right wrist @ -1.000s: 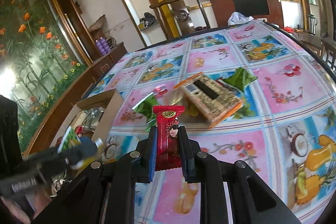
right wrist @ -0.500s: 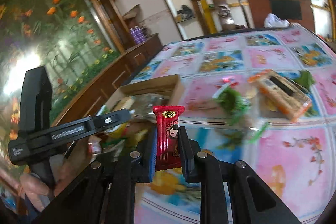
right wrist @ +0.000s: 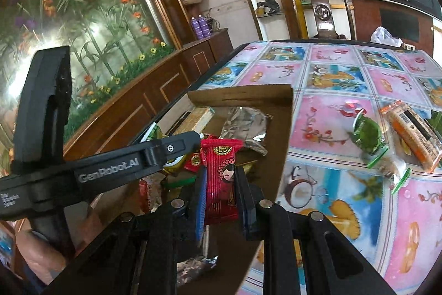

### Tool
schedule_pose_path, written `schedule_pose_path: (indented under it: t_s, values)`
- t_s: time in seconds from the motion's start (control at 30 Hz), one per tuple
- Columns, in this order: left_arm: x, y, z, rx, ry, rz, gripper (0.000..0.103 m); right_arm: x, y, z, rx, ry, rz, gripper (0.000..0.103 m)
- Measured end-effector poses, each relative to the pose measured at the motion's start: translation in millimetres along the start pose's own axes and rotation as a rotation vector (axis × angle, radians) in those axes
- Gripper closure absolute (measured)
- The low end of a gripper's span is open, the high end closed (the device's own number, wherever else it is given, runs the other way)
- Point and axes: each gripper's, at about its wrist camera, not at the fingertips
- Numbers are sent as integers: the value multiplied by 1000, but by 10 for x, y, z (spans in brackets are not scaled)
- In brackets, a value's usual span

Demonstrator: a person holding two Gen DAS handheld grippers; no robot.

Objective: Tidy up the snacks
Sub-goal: 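Open the left tool to drop the pea packet while the right releases the red packet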

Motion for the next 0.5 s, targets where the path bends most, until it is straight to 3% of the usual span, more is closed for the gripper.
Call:
schedule_pose_path:
  t_s: [0.1, 0.5]
  values:
    - [4, -50, 44, -10, 13, 24, 69, 20, -24, 32, -7, 5, 11, 82]
    - [33, -79, -26, -125, -35, -4, 69, 116, -91, 104, -30, 42, 25, 81]
Point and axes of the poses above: each gripper's, at about its wrist camera, not at the fingertips, and y roughly against the way its jaws point, z to its left, x to its underside, and after that the axes turned 2 degrees about z, right-handed
